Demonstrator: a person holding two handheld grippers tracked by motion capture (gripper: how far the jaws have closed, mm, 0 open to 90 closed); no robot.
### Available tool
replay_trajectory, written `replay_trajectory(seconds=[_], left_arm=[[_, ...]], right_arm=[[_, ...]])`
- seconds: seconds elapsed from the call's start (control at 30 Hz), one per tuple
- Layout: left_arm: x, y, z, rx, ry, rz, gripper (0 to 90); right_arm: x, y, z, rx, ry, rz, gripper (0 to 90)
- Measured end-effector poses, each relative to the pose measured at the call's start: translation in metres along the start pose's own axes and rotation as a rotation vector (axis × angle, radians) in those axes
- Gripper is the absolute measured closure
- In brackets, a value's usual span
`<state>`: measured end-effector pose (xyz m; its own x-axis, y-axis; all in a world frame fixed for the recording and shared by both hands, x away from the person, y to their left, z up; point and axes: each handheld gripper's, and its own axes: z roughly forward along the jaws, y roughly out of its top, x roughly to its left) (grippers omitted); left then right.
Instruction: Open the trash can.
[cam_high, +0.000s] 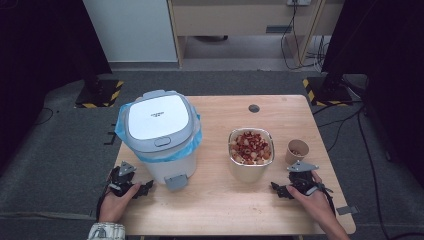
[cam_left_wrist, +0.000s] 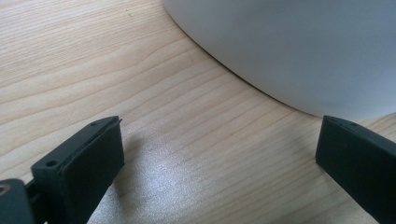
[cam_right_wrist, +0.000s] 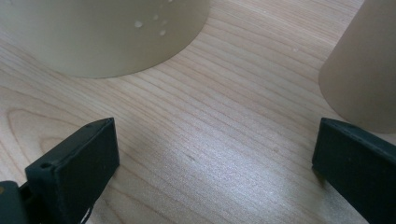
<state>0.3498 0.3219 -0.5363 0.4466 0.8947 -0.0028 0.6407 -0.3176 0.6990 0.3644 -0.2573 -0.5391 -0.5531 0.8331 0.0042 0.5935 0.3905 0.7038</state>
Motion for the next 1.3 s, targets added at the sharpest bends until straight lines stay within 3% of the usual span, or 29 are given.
replay_trajectory(seconds=[0.23,0.47,0.73,1.07,1.3], left_arm=[[-0.001,-0.001,-0.002,-0.011,-0.003,0.002,3.0],[-0.007,0.001,-0.011,-0.040,-0.014,-0.004,14.9],[-0.020,0.001,-0.037,-0.107,-0.037,0.009,26.9],[-0.031,0.005,-0.051,-0.159,-0.065,0.031,51.7],[-0.038,0.009,-0.059,-0.189,-0.095,0.038,74.6]], right_arm=[[0.000,0.000,0.000,0.000,0.000,0.000,0.9],[0.000,0.000,0.000,0.000,0.000,0.000,0.9],[0.000,0.000,0.000,0.000,-0.003,0.003,0.9],[0.001,-0.001,-0.001,0.001,-0.005,0.008,0.9],[0.001,-0.001,-0.001,0.002,-0.001,0.005,0.9]])
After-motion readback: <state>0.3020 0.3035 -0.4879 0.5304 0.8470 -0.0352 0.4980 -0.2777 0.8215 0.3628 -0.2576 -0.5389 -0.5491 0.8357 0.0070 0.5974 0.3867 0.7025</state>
